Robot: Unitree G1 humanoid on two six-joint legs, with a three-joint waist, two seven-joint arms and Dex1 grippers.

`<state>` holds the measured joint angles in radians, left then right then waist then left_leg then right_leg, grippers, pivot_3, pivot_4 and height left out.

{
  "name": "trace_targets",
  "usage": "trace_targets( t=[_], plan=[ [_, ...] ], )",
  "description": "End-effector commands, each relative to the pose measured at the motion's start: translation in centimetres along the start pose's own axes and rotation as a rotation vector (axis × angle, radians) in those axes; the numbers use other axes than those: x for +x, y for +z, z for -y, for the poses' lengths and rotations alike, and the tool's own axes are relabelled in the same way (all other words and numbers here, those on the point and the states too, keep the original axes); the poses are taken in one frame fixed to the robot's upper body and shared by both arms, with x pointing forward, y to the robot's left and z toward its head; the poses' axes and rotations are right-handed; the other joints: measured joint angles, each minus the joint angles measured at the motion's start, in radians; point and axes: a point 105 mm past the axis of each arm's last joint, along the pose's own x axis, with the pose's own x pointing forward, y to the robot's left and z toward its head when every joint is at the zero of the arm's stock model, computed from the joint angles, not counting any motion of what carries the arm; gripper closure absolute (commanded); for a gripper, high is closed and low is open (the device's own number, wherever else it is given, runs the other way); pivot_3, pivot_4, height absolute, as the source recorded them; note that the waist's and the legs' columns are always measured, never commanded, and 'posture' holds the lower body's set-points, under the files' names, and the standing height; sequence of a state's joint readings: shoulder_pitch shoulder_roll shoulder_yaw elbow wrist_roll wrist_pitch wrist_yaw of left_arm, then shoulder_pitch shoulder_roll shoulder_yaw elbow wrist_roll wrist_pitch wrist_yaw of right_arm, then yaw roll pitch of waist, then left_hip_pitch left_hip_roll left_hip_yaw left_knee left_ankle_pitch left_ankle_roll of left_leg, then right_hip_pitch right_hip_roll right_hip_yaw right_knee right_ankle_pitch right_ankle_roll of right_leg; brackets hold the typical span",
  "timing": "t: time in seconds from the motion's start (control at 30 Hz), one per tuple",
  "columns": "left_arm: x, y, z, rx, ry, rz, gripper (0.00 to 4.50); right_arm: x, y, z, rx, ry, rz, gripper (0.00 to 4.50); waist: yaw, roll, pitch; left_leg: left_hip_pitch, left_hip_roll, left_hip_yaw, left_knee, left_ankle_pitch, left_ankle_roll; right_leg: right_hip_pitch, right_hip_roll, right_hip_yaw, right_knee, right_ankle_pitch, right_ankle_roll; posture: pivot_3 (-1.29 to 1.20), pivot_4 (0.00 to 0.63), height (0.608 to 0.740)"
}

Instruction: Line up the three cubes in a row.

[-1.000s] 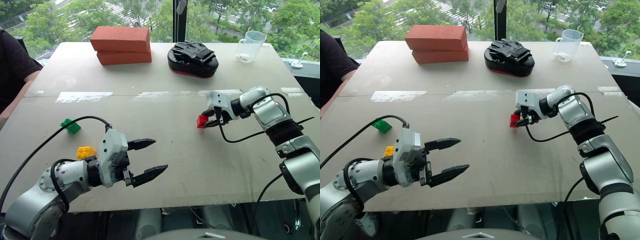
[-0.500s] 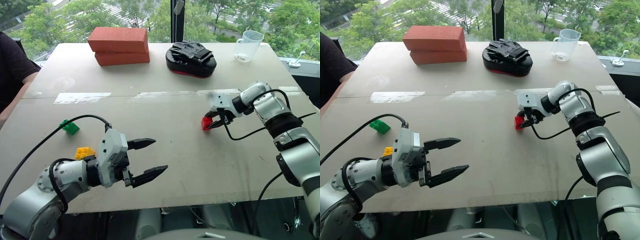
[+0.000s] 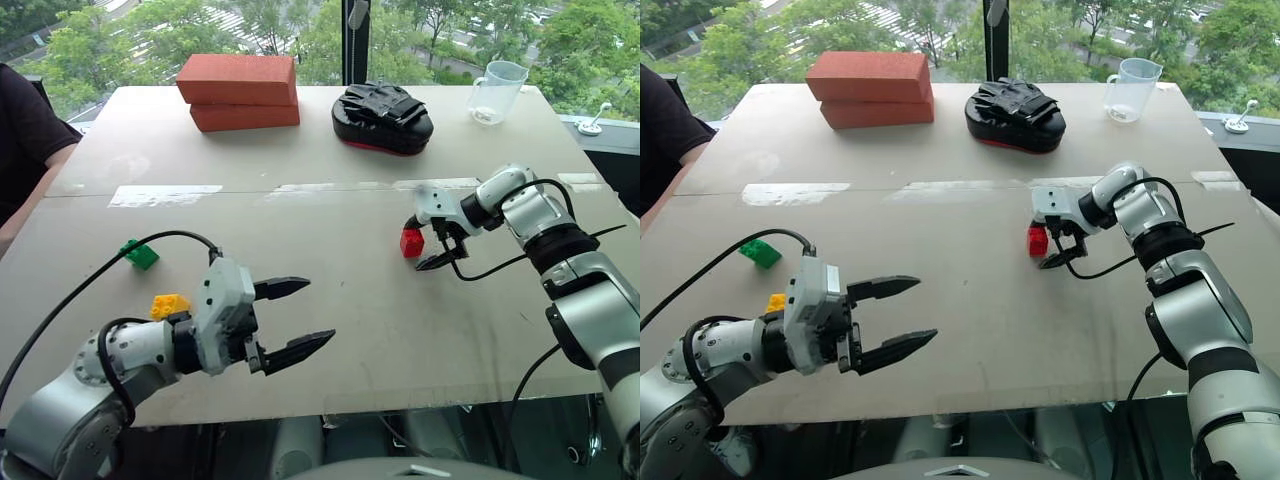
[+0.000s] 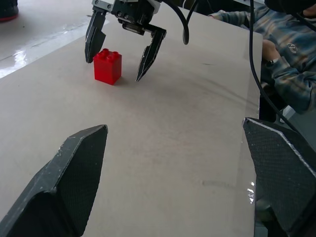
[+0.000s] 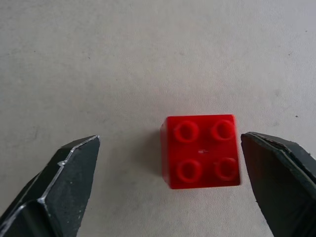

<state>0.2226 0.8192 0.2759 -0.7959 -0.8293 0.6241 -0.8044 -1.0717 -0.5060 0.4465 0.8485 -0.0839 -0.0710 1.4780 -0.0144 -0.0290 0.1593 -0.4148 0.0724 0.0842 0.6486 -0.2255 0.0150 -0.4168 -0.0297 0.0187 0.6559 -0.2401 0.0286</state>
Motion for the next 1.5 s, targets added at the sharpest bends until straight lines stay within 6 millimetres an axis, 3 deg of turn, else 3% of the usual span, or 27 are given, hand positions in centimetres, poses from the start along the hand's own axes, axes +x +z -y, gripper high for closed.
trace_targets(
  t=[0.03,0.2,0.3,0.37,0.43,0.57,0.73,1.0,1.1,1.3,1.4,1.5],
  plan=[
    [-0.5,0.5,0.2,0.033,0.01,0.014,0.0,-1.6,0.9,0.7,-0.034,-0.054,0.045,0.03,0.0,0.0,0.0,0.0,0.0,0.0,0.0,0.0,0.0,0.0,0.0,0.0,0.0,0.0,0.0,0.0,0.15,0.74],
    [-1.3,-0.2,-0.4,-0.008,0.088,0.031,0.0,-2.5,1.2,0.1,-0.039,-0.081,0.114,0.03,0.002,0.0,0.0,0.0,0.0,0.0,0.0,0.0,0.0,0.0,-0.001,0.0,0.0,0.0,0.0,0.0,0.15,0.74],
    [-2.4,0.0,-1.8,-0.065,0.212,0.094,0.0,-3.8,2.1,-0.1,-0.027,-0.141,0.198,0.03,0.002,0.0,0.0,0.0,0.0,0.0,0.0,0.0,0.0,0.0,-0.001,0.0,0.0,0.0,0.0,0.0,0.15,0.74],
    [-5.2,0.4,-5.8,-0.058,0.53,0.169,0.0,-5.4,5.1,-0.9,-0.047,-0.217,0.409,0.03,0.003,0.0,0.0,0.0,0.0,0.0,0.0,0.0,0.0,0.0,-0.001,0.0,0.0,0.0,0.0,0.0,0.15,0.74],
    [-8.2,-0.2,-9.1,-0.056,0.807,0.127,0.0,-6.4,7.6,-2.4,-0.047,-0.262,0.584,0.03,0.005,0.0,0.0,0.0,0.0,-0.001,0.0,0.0,0.0,0.0,-0.001,-0.001,0.001,0.0,0.0,0.0,0.15,0.74],
    [-12.3,-0.4,-13.0,-0.101,1.044,0.026,0.0,-5.7,10.1,-5.9,0.001,-0.279,0.748,0.03,0.004,-0.002,-0.001,0.0,0.001,-0.006,0.0,0.0,0.0,0.001,0.001,-0.003,0.003,0.001,0.003,0.0,0.15,0.74],
    [-14.6,-1.5,-15.4,-0.165,0.997,-0.216,0.0,-4.5,10.9,-8.5,0.028,-0.277,0.772,0.03,0.002,-0.003,-0.001,0.0,0.0,-0.006,0.0,0.0,0.0,0.0,-0.002,-0.003,0.003,0.0,0.0,0.0,0.15,0.74],
    [-18.8,-2.8,-19.7,-0.123,0.919,-0.487,0.0,-4.5,10.6,-10.1,0.044,-0.263,0.725,0.03,0.007,-0.006,-0.001,-0.001,0.0,0.0,-0.001,0.0,-0.001,-0.004,-0.005,-0.007,0.002,0.0,0.0,0.0,0.15,0.74],
    [-18.9,-3.5,-20.9,-0.121,0.844,-0.533,0.0,-4.6,10.4,-10.4,0.046,-0.278,0.707,0.03,0.007,-0.007,-0.001,-0.002,0.0,0.002,-0.003,0.0,0.0,-0.006,-0.005,-0.006,0.002,0.0,0.0,0.0,0.15,0.74],
    [-17.2,-4.4,-22.7,-0.133,0.72,-0.546,0.0,-5.1,10.3,-11.2,0.023,-0.284,0.686,0.03,0.013,-0.01,0.0,-0.005,0.0,0.003,-0.003,0.0,0.0,-0.007,-0.004,-0.006,0.001,0.0,0.0,0.0,0.15,0.74],
    [-16.1,-5.2,-22.8,-0.18,0.645,-0.556,0.84,-5.4,10.3,-11.4,0.013,-0.294,0.674,0.0,0.016,-0.011,0.0,-0.005,0.0,0.003,-0.001,0.0,0.0,-0.007,-0.003,-0.006,0.002,0.0,0.001,0.0,0.15,0.74],
    [-15.7,-5.7,-22.7,-0.201,0.609,-0.567,2.19,-5.6,10.2,-11.5,0.013,-0.306,0.66,0.0,0.012,-0.013,0.001,-0.005,0.0,0.003,0.0,0.0,0.0,-0.007,-0.003,-0.005,0.002,0.0,0.001,0.0,0.15,0.74]
  ],
)
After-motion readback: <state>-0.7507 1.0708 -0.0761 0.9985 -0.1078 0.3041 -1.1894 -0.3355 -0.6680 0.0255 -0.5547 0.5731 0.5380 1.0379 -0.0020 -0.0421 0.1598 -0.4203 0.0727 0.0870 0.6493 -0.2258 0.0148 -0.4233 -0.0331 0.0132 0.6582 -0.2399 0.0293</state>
